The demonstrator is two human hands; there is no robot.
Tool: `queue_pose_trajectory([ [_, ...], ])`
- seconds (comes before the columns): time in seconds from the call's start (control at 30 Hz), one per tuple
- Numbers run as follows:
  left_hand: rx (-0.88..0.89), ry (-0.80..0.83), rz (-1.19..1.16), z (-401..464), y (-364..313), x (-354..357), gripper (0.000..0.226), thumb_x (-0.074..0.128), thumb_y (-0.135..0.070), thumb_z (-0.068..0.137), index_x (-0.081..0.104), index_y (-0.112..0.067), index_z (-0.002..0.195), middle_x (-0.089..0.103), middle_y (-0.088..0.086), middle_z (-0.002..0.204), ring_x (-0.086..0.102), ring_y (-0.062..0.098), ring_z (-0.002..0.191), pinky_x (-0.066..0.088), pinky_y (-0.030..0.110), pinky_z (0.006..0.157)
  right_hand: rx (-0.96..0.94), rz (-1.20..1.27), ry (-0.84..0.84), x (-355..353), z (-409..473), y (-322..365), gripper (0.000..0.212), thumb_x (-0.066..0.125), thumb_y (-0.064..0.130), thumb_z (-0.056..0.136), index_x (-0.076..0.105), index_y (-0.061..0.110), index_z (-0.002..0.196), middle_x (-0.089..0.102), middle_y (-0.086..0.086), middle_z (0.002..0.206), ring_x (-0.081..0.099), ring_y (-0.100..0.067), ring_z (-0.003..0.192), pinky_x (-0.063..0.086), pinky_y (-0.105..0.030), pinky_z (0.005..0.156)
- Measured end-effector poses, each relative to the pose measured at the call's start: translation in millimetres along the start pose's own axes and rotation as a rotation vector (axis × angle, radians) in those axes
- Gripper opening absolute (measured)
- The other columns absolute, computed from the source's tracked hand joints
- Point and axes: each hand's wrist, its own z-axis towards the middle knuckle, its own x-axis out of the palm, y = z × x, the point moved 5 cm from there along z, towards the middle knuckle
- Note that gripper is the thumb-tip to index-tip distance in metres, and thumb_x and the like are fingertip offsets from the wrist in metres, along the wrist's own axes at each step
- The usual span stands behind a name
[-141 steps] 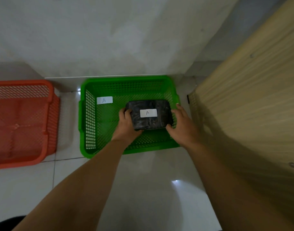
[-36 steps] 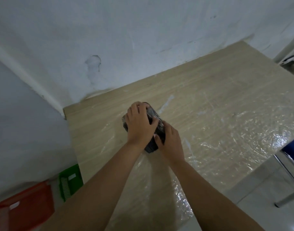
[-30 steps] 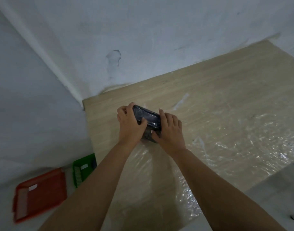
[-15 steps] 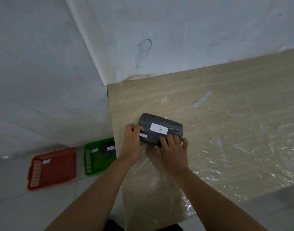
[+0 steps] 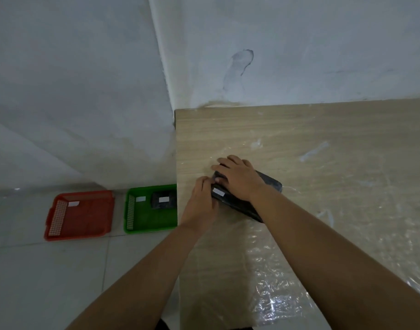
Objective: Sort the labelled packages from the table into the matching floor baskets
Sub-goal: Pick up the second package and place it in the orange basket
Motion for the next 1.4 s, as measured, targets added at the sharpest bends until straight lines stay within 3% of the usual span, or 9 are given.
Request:
queue_pose_trajectory([
  [0.13, -0.007, 0.001, -0.014, -2, 2, 0, 0.045, 0.046, -0.005, 0.083, 0.039, -0.012, 0.127, 0.040, 0.007, 0.126, 0.046, 0.022, 0.110, 0.042, 0.036, 0.095, 0.068, 0.023, -0.026, 1, 2, -10, 0.037, 0.044, 0.038, 0.093, 0.046, 0.023, 0.127, 0.039, -0.005, 0.139, 0.028, -0.029, 0.128, 0.029, -0.044, 0.101],
  [0.3, 0.004, 0.021, -0.013, -9, -5, 14, 0.047, 0.044, -0.014, 0.090, 0.029, -0.016, 0.135, 0.024, 0.002, 0.141, 0.033, 0.015, 0.125, 0.029, 0.020, 0.100, 0.527, 0.123, -0.169, -2, -15, -40, 0.040, 0.042, 0.044, 0.092, 0.049, 0.011, 0.113, 0.046, -0.015, 0.119, 0.042, -0.032, 0.110, 0.039, -0.043, 0.089],
  [0.43, 0.069, 0.021, 0.153, -14, -8, 19, 0.048, 0.045, -0.021, 0.092, 0.032, -0.012, 0.137, 0.027, 0.009, 0.144, 0.027, 0.022, 0.134, 0.024, 0.034, 0.114, 0.925, 0.390, -0.255, 10, -47, -57, 0.054, 0.040, 0.048, 0.092, 0.042, 0.001, 0.119, 0.048, -0.020, 0.123, 0.045, -0.035, 0.111, 0.043, -0.044, 0.083],
  [0.53, 0.119, -0.023, 0.351, -17, -3, 17, 0.047, 0.041, -0.028, 0.093, 0.032, -0.013, 0.137, 0.021, 0.012, 0.148, 0.015, 0.026, 0.140, 0.010, 0.041, 0.119, 1.022, 0.481, -0.297, 20, -62, -57, 0.056, 0.036, 0.048, 0.093, 0.039, 0.000, 0.122, 0.048, -0.021, 0.125, 0.046, -0.037, 0.113, 0.043, -0.044, 0.081],
  [0.6, 0.100, -0.033, 0.306, -21, 1, 15, 0.048, 0.039, -0.029, 0.095, 0.029, -0.013, 0.139, 0.008, 0.012, 0.152, 0.006, 0.024, 0.142, 0.012, 0.038, 0.118, 1.072, 0.514, -0.306, 25, -69, -55, 0.054, 0.033, 0.047, 0.094, 0.036, 0.003, 0.124, 0.049, -0.021, 0.126, 0.048, -0.039, 0.112, 0.041, -0.043, 0.076],
  [0.87, 0.066, -0.018, 0.155, -24, 19, 10, 0.069, 0.047, -0.047, 0.088, 0.018, -0.015, 0.142, 0.005, 0.000, 0.152, 0.013, 0.015, 0.140, 0.022, 0.021, 0.103, 1.055, 0.573, -0.368, 34, -87, -34, 0.045, 0.026, 0.037, 0.098, 0.022, 0.020, 0.139, 0.045, -0.019, 0.128, 0.053, -0.038, 0.102, 0.039, -0.041, 0.069],
  [1.1, 0.076, 0.115, 0.185, -15, 18, 17, 0.114, 0.057, -0.067, 0.064, -0.004, -0.015, 0.145, -0.015, 0.006, 0.155, -0.006, 0.018, 0.143, 0.015, 0.032, 0.112, 0.739, 0.390, -0.385, 40, -88, -20, 0.053, 0.035, 0.033, 0.096, 0.021, 0.013, 0.143, 0.021, -0.015, 0.152, 0.027, -0.034, 0.133, 0.038, -0.048, 0.102],
  [1.23, 0.095, 0.136, 0.201, -6, 20, 17, 0.114, 0.064, -0.059, 0.067, -0.010, -0.017, 0.144, -0.018, 0.006, 0.155, -0.009, 0.020, 0.144, 0.013, 0.035, 0.115, 0.611, 0.375, -0.322, 44, -87, -25, 0.059, 0.037, 0.042, 0.094, 0.018, 0.017, 0.145, 0.005, -0.008, 0.158, 0.016, -0.030, 0.142, 0.031, -0.046, 0.110],
  [1.4, 0.116, 0.117, 0.234, 4, 20, 18, 0.112, 0.066, -0.052, 0.070, -0.008, -0.013, 0.144, -0.015, 0.005, 0.156, -0.009, 0.019, 0.144, 0.009, 0.032, 0.115, 0.574, 0.350, -0.313, 31, -84, -38, 0.052, 0.039, 0.042, 0.094, 0.032, 0.020, 0.141, 0.013, -0.010, 0.157, 0.021, -0.029, 0.141, 0.021, -0.043, 0.114],
])
